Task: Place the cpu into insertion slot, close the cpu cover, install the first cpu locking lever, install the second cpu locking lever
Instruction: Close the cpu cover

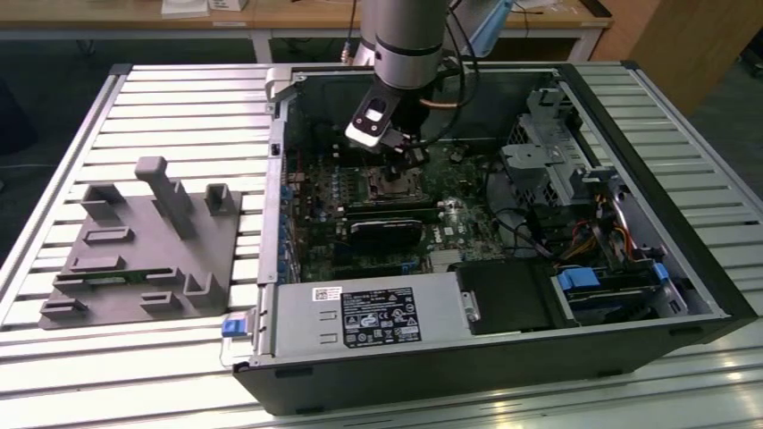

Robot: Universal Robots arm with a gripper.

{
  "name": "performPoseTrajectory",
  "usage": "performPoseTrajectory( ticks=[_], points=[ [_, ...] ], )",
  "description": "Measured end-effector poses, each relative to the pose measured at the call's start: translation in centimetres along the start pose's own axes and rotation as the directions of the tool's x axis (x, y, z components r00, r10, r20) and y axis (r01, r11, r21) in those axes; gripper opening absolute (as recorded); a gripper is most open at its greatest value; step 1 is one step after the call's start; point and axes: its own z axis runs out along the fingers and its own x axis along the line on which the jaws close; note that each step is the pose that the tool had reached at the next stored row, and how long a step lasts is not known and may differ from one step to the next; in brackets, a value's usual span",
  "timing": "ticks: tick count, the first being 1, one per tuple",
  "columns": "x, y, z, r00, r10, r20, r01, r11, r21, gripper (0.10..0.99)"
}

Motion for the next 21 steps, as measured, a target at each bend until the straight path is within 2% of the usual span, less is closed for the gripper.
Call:
performPoseTrajectory(
  ticks=[5,10,16,21],
  points=[
    [0.00,0.00,0.00,0.9959,-0.091,0.0011,0.091,0.9959,0.000,0.106],
    [0.00,0.00,0.00,0.9837,-0.180,0.0022,0.180,0.9837,0.000,0.106],
    [0.00,0.00,0.00,0.9586,-0.285,0.0035,0.285,0.9586,0.000,0.106],
    [0.00,0.00,0.01,0.9297,-0.368,0.0045,0.368,0.9297,0.000,0.106]
  ],
)
